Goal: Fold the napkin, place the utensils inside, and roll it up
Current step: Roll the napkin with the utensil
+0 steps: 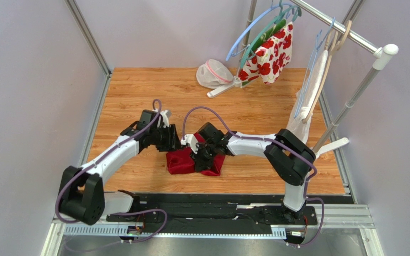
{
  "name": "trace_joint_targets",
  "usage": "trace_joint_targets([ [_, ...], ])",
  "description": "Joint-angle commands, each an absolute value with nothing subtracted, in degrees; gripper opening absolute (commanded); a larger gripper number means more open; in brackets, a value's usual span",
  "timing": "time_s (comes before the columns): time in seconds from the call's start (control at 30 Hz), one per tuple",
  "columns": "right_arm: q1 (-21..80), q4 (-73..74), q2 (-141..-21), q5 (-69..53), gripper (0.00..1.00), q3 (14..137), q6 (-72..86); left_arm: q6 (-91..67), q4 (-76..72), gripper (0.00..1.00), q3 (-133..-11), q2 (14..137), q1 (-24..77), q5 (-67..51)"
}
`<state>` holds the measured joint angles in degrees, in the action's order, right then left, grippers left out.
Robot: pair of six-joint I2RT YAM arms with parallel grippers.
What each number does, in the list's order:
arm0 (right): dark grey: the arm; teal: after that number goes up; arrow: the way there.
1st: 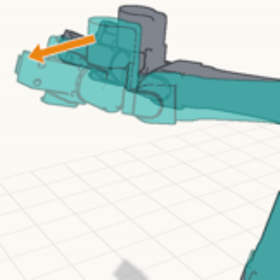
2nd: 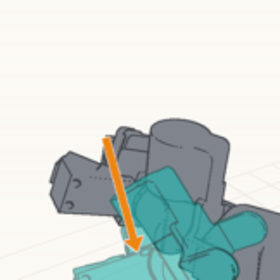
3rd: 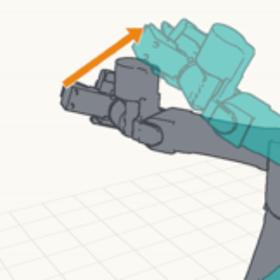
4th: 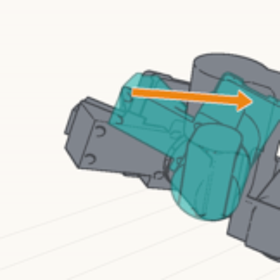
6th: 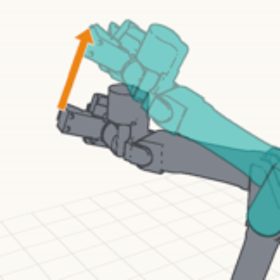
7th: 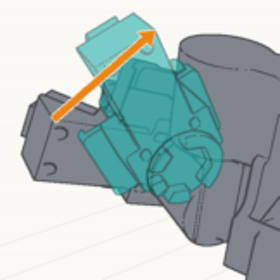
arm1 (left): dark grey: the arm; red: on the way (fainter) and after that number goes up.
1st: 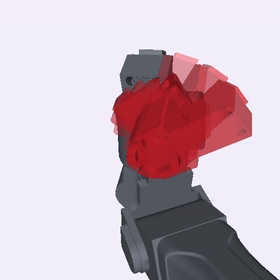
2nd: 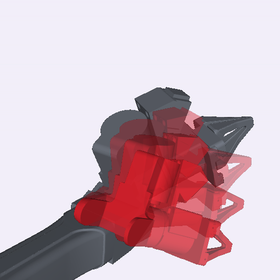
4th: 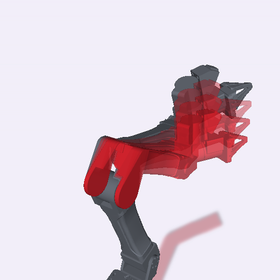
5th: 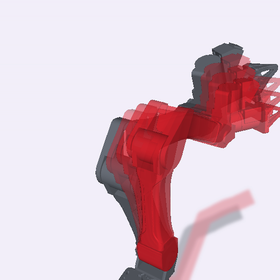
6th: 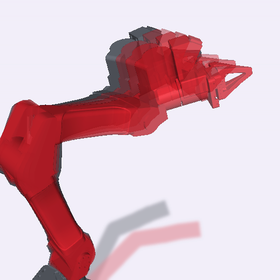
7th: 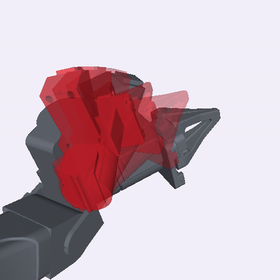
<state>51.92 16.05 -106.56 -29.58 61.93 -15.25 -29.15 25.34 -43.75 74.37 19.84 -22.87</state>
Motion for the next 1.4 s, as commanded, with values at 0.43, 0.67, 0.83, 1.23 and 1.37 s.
trace_joint_targets([
  [0.43, 42.3, 37.9, -125.1, -47.8, 0.03, 70.3, -8.8, -35.6, 22.0, 0.56, -30.2, 50.1, 19.6, -14.2],
  [0.67, 41.8, 40.0, -127.9, -48.0, 0.02, 72.9, -4.6, -38.5, 16.4, 0.57, -25.7, 52.3, 19.7, -17.1],
  [0.83, 41.4, 40.4, -129.0, -47.4, 0.01, 73.9, -2.5, -40.3, 12.4, 0.57, -24.5, 55.3, 19.7, -17.7],
  [1.23, 40.3, 40.3, -129.0, -44.1, 0.00, 75.2, 1.2, -40.5, 19.9, 0.57, -28.0, 62.4, 19.7, -13.3],
  [1.37, 40.3, 40.2, -129.2, -43.2, 0.00, 75.2, 1.6, -40.3, 25.1, 0.57, -29.9, 60.7, 19.8, -10.6],
])
